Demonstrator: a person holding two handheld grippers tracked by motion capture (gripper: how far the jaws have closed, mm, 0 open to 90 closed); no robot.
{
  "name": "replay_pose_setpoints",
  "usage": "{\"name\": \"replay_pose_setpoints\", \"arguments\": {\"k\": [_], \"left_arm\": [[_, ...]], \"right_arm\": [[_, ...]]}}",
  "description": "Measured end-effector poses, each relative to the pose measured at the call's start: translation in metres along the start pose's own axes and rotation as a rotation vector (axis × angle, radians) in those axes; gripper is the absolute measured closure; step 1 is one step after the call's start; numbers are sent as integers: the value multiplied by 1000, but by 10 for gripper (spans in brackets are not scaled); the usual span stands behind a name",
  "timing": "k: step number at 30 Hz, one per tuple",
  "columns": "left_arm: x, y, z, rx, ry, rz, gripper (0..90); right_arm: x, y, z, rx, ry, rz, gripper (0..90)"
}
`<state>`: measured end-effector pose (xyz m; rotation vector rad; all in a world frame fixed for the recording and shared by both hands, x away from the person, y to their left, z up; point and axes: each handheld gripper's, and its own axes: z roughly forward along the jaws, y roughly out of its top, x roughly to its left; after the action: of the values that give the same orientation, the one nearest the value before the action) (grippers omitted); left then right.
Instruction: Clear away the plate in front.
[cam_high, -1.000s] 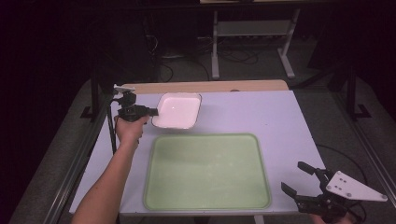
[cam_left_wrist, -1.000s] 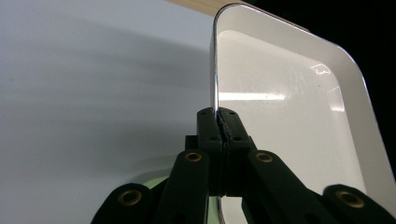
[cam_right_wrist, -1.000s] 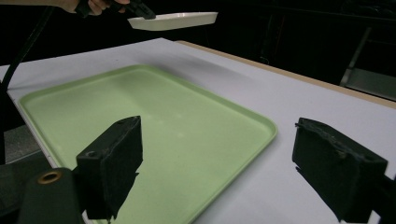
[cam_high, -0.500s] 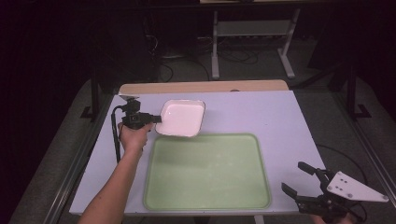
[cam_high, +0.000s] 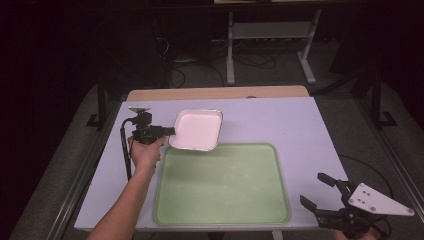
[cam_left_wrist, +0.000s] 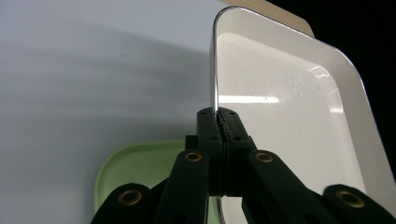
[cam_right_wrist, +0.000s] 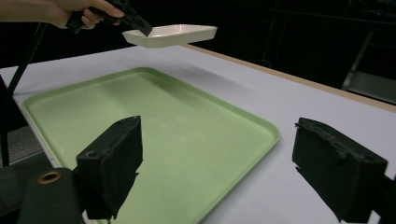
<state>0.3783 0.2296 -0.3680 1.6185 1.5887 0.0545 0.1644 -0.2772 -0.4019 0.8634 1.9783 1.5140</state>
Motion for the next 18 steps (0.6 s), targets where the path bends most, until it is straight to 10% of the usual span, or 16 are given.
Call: {"name": "replay_pose_setpoints", "arguments": {"k": [18], "left_arm": [[-1, -28, -1, -21, 16, -6, 890]], "right_arm": [[1, 0, 2, 1, 3, -6, 153]]}}
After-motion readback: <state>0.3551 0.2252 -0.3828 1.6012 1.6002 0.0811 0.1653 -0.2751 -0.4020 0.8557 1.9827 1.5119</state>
